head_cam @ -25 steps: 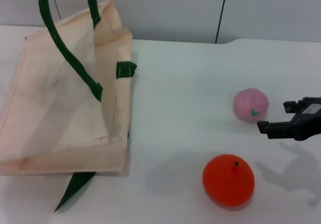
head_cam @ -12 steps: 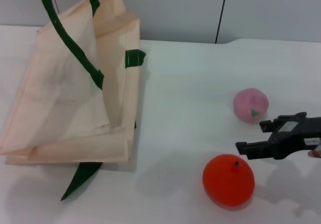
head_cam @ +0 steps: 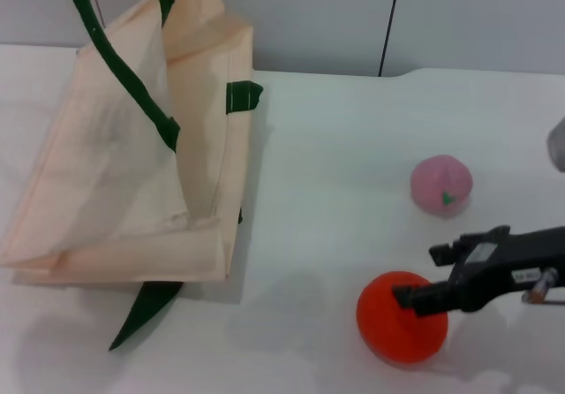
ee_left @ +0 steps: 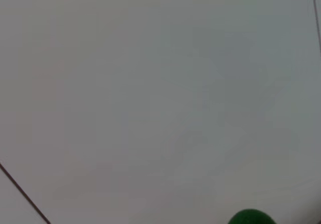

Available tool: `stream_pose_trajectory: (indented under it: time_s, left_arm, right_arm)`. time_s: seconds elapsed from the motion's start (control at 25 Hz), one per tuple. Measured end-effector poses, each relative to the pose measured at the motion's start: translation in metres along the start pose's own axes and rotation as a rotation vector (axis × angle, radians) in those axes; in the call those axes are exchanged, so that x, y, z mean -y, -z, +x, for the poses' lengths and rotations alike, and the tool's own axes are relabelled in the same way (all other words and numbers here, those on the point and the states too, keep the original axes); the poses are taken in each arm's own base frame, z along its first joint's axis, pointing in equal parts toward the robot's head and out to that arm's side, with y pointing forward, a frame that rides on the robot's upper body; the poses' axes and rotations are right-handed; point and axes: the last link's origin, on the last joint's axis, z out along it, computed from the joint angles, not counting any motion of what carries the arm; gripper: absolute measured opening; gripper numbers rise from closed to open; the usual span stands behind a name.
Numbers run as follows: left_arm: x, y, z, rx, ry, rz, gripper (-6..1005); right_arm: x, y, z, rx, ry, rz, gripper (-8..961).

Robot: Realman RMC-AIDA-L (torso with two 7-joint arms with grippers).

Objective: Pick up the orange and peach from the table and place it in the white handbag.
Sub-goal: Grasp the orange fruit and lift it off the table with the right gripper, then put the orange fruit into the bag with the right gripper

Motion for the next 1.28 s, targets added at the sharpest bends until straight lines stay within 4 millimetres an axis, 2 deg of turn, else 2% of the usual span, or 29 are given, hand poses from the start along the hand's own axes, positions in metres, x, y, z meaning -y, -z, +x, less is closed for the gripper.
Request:
stream_pose_trajectory:
  time_s: [0.2, 0.4, 0.76, 1.12, 1.28]
  left_arm:
    - [0.001, 0.001, 0.001, -0.003, 0.002, 0.004, 109]
    - [0.001, 0.002, 0.002, -0.007, 0.000, 0.007, 109]
    - [0.001, 0.003, 0.003, -0.009, -0.002, 0.008, 109]
    - [0.000, 0.002, 0.003, -0.012, -0.005, 0.007, 109]
    - [0.000, 0.002, 0.004, -0.014, -0.006, 0.009, 109]
  right_arm:
    - [0.004, -0.013, 0.006, -0.070, -0.023, -0.041, 867]
    - [0.004, -0.015, 0.003, -0.077, -0.012, -0.044, 866]
    - [0.014, -0.031, 0.011, -0.125, -0.049, -0.063, 864]
    - [0.017, -0.034, 0.007, -0.140, -0.020, -0.074, 862]
    - [0.017, -0.033, 0.005, -0.145, -0.013, -0.086, 739]
